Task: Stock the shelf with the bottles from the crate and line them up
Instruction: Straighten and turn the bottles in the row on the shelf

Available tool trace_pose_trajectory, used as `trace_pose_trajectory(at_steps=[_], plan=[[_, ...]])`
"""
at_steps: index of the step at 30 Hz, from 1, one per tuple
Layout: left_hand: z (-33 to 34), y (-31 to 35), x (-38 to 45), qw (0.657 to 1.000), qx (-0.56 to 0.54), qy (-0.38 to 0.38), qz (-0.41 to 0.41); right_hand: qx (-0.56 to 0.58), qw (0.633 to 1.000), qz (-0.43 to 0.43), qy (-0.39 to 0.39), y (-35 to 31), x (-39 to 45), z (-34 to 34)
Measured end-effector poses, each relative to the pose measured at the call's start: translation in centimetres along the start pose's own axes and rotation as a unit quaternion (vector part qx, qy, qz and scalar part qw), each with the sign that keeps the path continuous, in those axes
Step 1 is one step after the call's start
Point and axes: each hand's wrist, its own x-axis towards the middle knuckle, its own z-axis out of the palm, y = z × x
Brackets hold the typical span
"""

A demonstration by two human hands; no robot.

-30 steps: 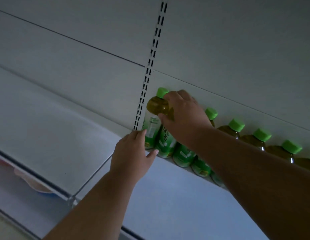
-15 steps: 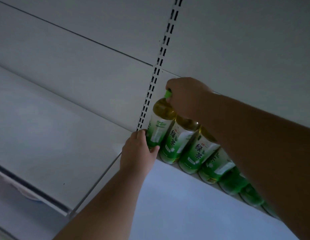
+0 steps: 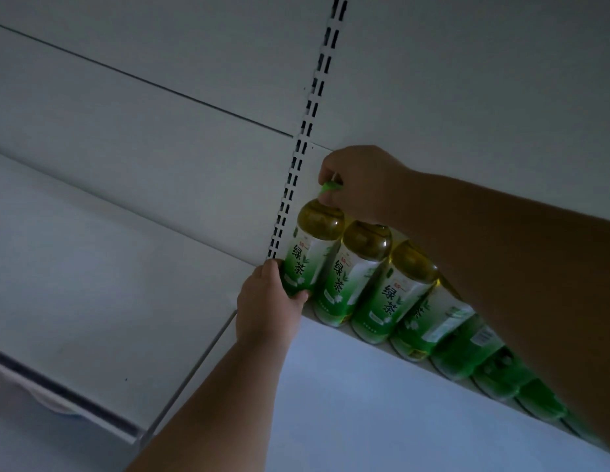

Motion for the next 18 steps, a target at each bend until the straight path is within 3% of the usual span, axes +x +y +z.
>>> trace_pose_trajectory(at_steps=[15,18], plan=[[-0.2,-0.1,-0.2,1.000,-0.002,0.009,0.024,0.051,0.998,0.015,0.030,0.9,-1.8,0.5],[-0.6,0.1,-1.3,0.998,0.017,0.038,0.045,0.015,0.998,0.025,0.051,1.6,-3.1,0.0]])
